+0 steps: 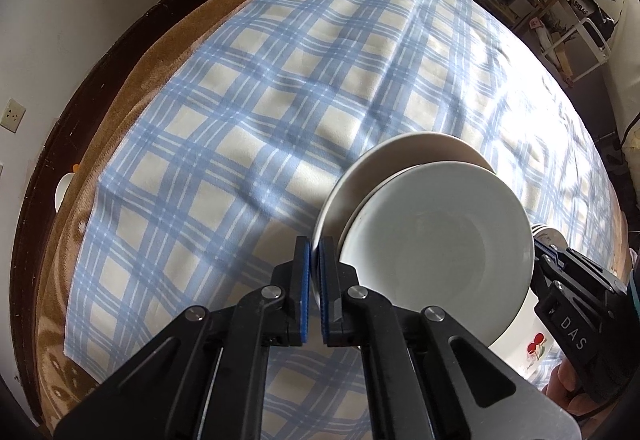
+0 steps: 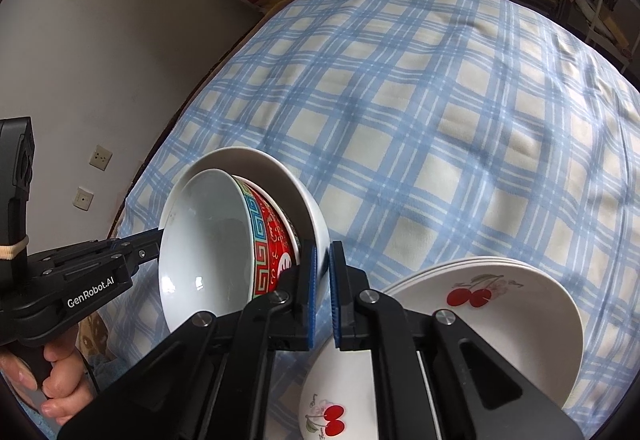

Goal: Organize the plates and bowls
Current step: 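Carry the nested bowl stack onto the cherry plate stack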

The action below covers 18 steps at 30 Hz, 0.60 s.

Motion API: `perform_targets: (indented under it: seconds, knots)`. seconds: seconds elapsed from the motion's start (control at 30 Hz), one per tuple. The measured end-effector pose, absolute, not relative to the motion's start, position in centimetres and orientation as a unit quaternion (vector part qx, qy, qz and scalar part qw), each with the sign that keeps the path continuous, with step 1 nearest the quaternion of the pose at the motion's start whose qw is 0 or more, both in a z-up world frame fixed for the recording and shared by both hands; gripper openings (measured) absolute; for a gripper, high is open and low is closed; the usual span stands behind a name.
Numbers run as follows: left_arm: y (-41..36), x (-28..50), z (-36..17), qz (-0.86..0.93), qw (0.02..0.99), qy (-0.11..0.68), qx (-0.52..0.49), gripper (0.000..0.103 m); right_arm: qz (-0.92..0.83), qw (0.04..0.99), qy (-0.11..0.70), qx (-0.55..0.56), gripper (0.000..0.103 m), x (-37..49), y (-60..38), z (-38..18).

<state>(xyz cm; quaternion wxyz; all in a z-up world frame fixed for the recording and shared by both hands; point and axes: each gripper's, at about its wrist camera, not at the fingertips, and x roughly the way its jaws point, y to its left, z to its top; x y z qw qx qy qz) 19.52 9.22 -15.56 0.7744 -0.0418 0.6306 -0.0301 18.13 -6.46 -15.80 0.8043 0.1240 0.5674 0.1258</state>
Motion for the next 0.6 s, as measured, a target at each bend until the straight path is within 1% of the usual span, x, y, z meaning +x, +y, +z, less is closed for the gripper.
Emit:
perform_targets:
  seconds: [0.1, 0.4, 0.6]
  knots:
    - [8.9, 19.4, -15.6, -0.026, 0.777, 0.629, -0.032, 0.002, 0.124, 0.803, 0.568, 0.128, 0.009, 18.1, -6.5, -15.9]
    - [9.3, 19.7, -15.8, -0.027, 0.771, 0.635, -0.046, 0.002, 0.113, 0.81, 0.56, 0.132, 0.009, 17.7, -6.5, -15.8]
    - [8.4, 19.1, -14.8, -0.026, 0.781, 0.623, -0.017, 0.002, 0.113, 0.812, 0.556, 0.14, 0.009, 17.2, -6.8, -15.3]
